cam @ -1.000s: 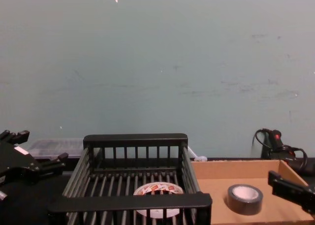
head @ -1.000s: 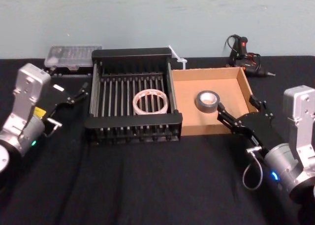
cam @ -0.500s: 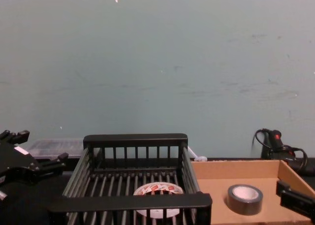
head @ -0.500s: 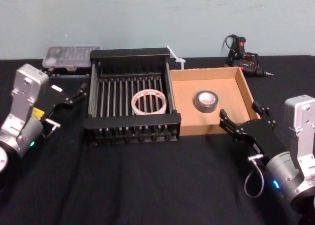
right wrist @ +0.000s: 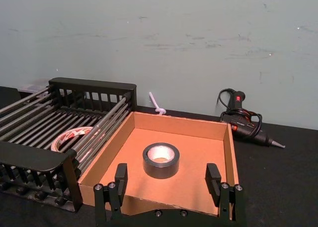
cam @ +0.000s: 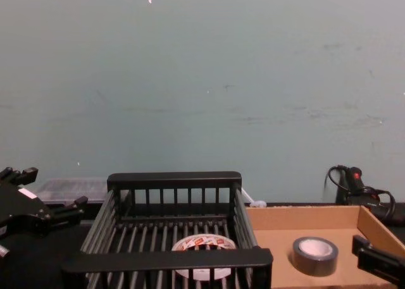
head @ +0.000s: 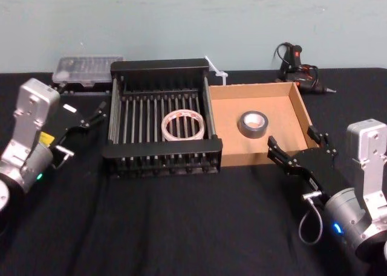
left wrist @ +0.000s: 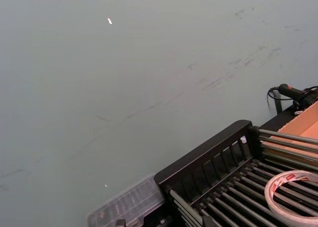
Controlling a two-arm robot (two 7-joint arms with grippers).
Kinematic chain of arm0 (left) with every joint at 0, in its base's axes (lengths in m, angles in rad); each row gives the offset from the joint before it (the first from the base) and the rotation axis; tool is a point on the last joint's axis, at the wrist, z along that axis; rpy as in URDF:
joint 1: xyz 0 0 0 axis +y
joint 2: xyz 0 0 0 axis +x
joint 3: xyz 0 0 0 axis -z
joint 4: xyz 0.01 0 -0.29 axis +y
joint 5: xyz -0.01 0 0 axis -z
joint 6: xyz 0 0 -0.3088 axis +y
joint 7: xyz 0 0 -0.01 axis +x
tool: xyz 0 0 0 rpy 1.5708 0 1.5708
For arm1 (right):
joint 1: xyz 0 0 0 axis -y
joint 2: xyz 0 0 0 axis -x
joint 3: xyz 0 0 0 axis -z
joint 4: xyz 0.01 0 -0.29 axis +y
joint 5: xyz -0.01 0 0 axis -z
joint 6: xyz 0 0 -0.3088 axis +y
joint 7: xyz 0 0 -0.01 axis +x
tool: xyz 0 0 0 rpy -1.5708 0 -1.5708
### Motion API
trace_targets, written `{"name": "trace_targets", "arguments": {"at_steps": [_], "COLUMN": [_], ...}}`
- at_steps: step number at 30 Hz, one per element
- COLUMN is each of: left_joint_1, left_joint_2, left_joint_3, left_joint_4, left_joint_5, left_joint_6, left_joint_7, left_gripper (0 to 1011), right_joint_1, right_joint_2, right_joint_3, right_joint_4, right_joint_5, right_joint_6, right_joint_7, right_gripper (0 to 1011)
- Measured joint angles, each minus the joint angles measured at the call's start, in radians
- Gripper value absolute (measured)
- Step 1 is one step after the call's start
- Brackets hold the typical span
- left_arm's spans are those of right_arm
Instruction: Pick up the white tape and place it into the black box , Pick up the silver tape and place it into the brown box.
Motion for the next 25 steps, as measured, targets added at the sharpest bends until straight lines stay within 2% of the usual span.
{"name": "trace_targets", "arguments": {"at_steps": [25], "left_joint_1": [0.000], "left_joint_2": [0.000], "left_joint_3": [0.000], "left_joint_4": [0.000], "left_joint_5": [0.000], "left_joint_6": [0.000], "left_joint_7": [0.000], "left_gripper": [1001], "right_joint_1": [0.000], "right_joint_2": [0.000], "right_joint_3": [0.000], "right_joint_4": [0.001], "right_joint_5": [0.000], "right_joint_6": [0.002], "right_joint_7": [-0.003], "right_gripper": [1002]}}
